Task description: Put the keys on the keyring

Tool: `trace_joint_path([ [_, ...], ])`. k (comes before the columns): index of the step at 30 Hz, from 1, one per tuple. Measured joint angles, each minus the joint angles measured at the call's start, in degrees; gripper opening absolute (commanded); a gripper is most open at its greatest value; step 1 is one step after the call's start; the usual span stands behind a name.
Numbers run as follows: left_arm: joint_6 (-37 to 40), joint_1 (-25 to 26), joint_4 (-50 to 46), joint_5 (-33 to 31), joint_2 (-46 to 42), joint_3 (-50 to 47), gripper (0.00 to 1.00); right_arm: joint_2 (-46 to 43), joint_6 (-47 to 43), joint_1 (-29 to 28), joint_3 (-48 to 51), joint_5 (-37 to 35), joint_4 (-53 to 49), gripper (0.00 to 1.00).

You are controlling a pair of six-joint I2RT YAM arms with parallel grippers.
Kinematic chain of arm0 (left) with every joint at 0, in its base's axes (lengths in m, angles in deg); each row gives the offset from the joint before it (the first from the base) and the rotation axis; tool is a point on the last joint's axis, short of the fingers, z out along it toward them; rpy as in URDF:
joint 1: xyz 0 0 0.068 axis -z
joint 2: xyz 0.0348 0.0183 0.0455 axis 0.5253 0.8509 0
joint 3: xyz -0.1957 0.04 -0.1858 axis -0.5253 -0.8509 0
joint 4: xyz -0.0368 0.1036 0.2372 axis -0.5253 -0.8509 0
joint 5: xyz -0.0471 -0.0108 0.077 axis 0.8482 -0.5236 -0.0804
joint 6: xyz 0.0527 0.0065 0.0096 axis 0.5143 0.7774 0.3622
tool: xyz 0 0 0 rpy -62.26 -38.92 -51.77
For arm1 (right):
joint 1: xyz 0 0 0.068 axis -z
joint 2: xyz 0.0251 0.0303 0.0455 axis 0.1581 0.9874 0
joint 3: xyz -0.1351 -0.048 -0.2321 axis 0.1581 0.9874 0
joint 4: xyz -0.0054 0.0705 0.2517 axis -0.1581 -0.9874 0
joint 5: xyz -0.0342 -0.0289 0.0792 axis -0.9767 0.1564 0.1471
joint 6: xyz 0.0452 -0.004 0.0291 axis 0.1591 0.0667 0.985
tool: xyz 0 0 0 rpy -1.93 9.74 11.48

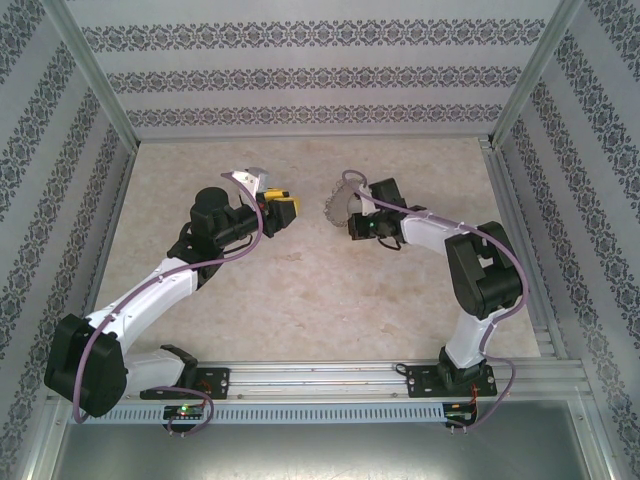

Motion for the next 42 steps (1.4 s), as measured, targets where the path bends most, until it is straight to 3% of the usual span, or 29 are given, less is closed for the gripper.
trace_joint_path([
  [6, 0.0, 0.0, -0.02, 0.13, 0.0, 0.0, 0.45, 0.48, 1.55, -1.57, 3.91, 0.24, 1.66, 0.01],
  [14, 0.0, 0.0, -0.28, 0.15, -0.17, 0.0, 0.45, 0.48, 3.69, -3.3, 6.91, 0.98, 4.35, 0.24],
  [22, -0.02, 0.0, -1.33, 0.2, -1.22, 0.02, 0.46, -3.23, 5.75, -4.96, 13.07, 1.01, 10.51, 0.36],
  [26, -0.22, 0.0, -2.01, 0.26, -2.36, 0.02, 0.48, -9.6, 7.15, -6.34, 18.4, 1.09, 9.68, 0.54],
  [28, -0.2, 0.0, -2.67, 0.42, -3.43, 0.02, 0.55, -14.78, 7.28, -6.58, 20.72, 1.07, 8.07, 0.62],
  [30, -0.42, 0.0, -3.5, 0.39, -4.83, 0.02, 0.71, -21.73, 7.58, -6.64, 22.27, 0.57, 5.57, 0.72],
  [31, -0.42, 0.0, -4.02, 0.39, -5.75, 0.02, 0.99, -26.1, 7.8, -6.54, 22.64, 0.15, 3.96, 0.78],
  [35, -0.39, 0.0, -5.68, -0.15, -9.49, 0.02, 1.0, -41.66, 8.22, -3.78, 22.23, -1.42, -0.79, 0.97],
  [38, -0.15, 0.0, -6.01, -2.6, -12.55, -0.61, 1.0, -48.81, 8.2, -0.66, 20.15, -2.47, -4.61, 0.98],
  [42, 1.66, 0.0, -6.03, -8.92, -16.87, -4.15, 1.0, -51.45, 7.48, 1.81, 16.61, -7.48, -8.48, 0.98],
])
